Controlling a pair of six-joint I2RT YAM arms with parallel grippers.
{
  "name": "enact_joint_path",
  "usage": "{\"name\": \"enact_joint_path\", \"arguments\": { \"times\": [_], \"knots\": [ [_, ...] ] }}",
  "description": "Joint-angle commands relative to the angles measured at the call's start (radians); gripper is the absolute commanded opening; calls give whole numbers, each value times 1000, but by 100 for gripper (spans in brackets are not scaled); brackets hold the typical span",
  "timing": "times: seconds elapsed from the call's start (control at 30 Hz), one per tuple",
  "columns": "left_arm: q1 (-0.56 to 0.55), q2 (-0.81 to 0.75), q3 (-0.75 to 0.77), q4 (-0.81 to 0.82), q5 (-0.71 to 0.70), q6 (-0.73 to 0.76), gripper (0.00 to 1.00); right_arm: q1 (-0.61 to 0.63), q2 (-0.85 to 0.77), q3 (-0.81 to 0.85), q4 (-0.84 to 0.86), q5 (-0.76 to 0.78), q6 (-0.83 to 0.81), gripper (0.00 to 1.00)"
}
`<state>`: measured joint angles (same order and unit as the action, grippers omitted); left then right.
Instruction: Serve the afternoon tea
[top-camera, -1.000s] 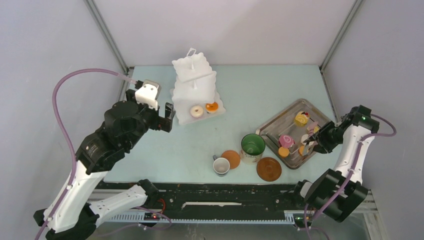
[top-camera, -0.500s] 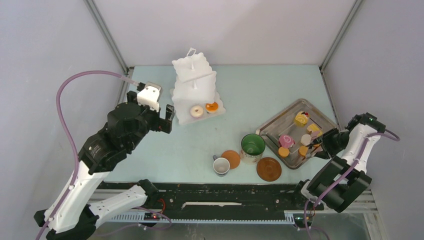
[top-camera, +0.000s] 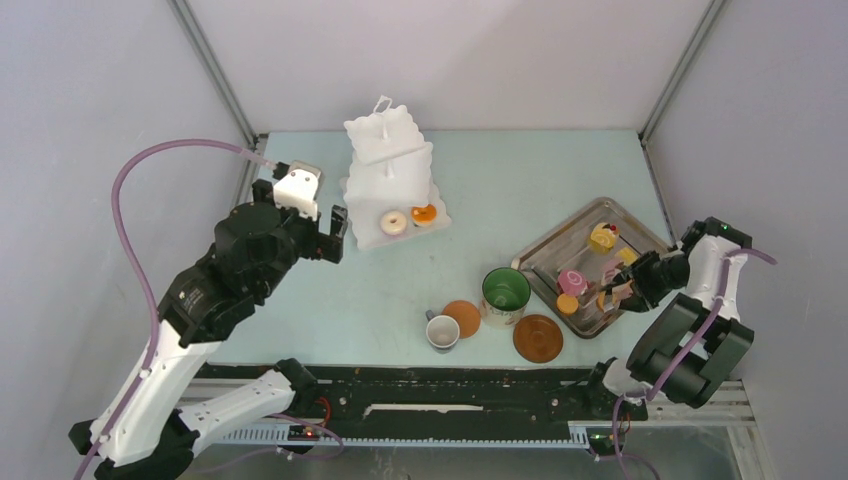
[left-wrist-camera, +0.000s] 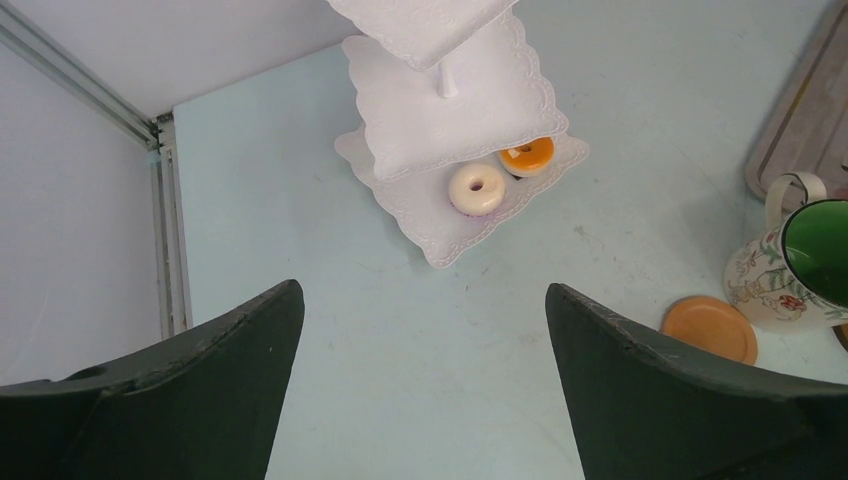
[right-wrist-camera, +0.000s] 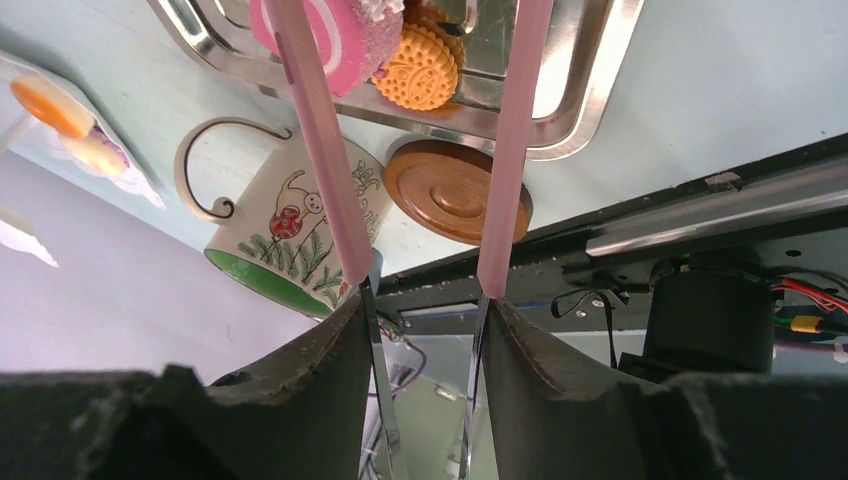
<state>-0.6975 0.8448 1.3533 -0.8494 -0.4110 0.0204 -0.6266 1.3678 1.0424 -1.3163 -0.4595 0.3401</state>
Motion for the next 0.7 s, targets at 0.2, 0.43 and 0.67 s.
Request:
{"name": "enact_joint_path", "arguments": {
  "times": [0.2, 0.43, 0.67],
  "knots": [
    [7, 9, 1, 27, -22, 27, 98, 69, 54, 25, 33, 66, -8, 45],
    [6, 11, 2, 25, -14, 28, 98, 115, 108, 50, 61, 141, -22, 44],
    [6, 17, 15, 18, -29, 33, 98, 169, 102, 59, 71, 184, -25, 32]
  ]
}}
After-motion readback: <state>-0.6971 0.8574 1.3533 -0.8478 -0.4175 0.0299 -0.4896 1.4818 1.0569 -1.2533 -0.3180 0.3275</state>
